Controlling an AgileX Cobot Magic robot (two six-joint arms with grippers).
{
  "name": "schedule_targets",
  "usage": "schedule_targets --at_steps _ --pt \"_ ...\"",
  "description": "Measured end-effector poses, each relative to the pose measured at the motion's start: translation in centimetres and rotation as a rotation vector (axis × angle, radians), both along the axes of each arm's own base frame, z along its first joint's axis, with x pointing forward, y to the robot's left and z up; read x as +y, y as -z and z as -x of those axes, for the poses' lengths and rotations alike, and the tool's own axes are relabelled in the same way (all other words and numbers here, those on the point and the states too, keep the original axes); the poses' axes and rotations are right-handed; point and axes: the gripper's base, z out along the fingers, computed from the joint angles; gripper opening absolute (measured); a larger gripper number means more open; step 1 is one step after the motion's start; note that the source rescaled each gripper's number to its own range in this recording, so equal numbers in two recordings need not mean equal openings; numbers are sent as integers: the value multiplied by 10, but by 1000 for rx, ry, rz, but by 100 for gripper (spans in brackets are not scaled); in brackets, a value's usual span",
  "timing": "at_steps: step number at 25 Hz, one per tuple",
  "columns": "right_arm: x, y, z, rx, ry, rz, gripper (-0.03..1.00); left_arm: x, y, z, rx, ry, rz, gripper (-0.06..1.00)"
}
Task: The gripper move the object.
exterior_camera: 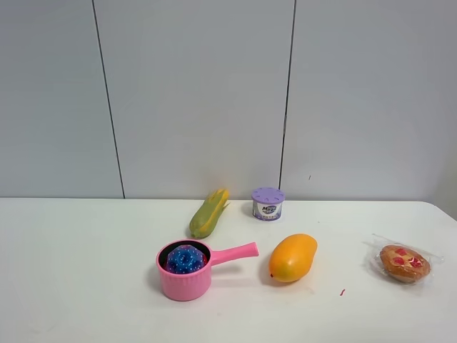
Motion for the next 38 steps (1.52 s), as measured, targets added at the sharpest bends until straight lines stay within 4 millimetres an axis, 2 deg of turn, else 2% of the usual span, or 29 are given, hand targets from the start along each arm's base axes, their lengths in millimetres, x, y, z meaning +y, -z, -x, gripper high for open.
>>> schedule_targets --at_steps 4,10,24,38 --pt "0 7 10 11 5 -12 68 0 0 0 0 0 0 100" --pt "0 36 21 26 13 -30 68 0 0 0 0 0 0 100" --pt "-3 45 21 29 125 -101 68 0 0 0 0 0 0 100" --pt "-3 45 21 29 133 -106 68 0 0 0 0 0 0 100"
